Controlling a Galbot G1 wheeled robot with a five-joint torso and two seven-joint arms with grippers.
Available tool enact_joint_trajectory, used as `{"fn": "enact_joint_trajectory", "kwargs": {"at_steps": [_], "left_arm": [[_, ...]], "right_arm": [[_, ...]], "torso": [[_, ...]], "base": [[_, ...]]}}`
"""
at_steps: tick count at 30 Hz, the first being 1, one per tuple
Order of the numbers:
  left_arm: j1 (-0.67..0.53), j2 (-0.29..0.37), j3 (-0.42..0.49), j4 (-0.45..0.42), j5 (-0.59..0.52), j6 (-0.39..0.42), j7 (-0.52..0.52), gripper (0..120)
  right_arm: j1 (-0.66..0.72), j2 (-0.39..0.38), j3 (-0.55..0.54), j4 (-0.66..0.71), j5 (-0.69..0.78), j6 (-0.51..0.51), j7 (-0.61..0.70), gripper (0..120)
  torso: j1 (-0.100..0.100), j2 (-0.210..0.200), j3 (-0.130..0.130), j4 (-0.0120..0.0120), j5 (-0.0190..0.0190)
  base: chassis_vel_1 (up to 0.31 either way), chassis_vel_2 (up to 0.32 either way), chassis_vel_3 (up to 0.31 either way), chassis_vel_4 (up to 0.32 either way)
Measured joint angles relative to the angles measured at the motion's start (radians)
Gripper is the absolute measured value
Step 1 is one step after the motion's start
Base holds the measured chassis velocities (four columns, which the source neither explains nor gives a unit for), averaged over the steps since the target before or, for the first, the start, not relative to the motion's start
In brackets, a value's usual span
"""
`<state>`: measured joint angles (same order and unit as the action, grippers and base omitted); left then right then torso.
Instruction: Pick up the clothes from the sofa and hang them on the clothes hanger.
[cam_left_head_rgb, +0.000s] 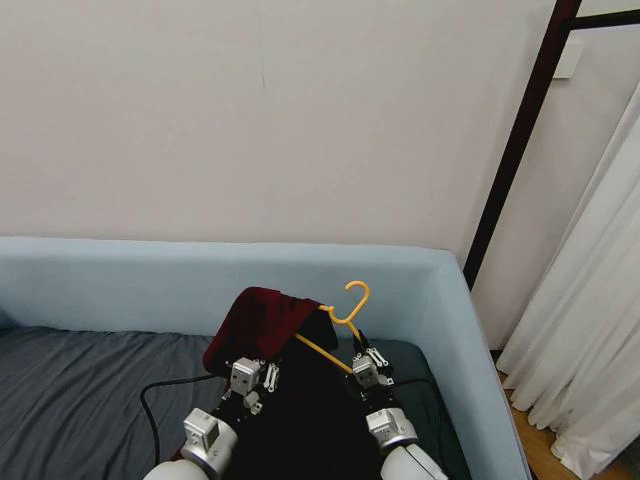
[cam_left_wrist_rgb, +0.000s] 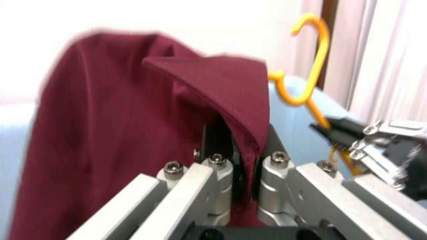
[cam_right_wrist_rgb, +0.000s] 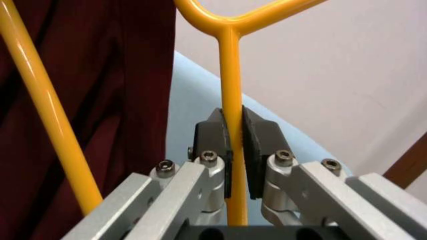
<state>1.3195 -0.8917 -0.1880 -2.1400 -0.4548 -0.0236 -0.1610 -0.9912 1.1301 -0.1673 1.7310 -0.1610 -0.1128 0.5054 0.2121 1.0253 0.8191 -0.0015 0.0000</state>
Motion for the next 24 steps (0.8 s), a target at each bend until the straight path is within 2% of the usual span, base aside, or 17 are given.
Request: {"fn": "enact_joint_trajectory", "kwargs": {"at_steps": [3,9,12,16,24], "left_arm": [[0.036,0.007,-0.026,-0.038,0.008,-0.002,0.012,0],[0.032,0.000,-0.027,-0.043,-0.001,-0.049,0.025,0],[0.011,-0.023,0.000,-0.048,-0.014,-0.064,0.029,0],[-0.010,-0.042,0.027,-0.038,-0.014,-0.064,0.027,0],[-0.050,-0.077,0.077,0.001,-0.011,-0.051,0.014,0]], "right_arm": [[0.005,-0.017,0.001,0.030,-0.005,-0.009,-0.004,5],[0.026,-0.056,0.002,0.057,-0.067,0.034,-0.039,5],[0.024,-0.071,0.005,0.030,-0.159,0.072,-0.057,5],[0.010,-0.068,0.004,-0.005,-0.214,0.093,-0.057,5],[0.000,-0.063,-0.004,-0.044,-0.269,0.107,-0.054,5]], "torso": [[0.000,0.000,0.000,0.0001,0.0000],[0.000,0.000,0.000,0.0002,0.0000],[0.000,0.000,0.000,0.0000,-0.0001],[0.000,0.000,0.000,0.0000,0.0001],[0.000,0.000,0.000,0.0000,-0.0001]], "base": [[0.000,0.000,0.000,0.000],[0.000,0.000,0.000,0.000],[0.000,0.000,0.000,0.000],[0.000,0.000,0.000,0.000],[0.000,0.000,0.000,0.000]]}}
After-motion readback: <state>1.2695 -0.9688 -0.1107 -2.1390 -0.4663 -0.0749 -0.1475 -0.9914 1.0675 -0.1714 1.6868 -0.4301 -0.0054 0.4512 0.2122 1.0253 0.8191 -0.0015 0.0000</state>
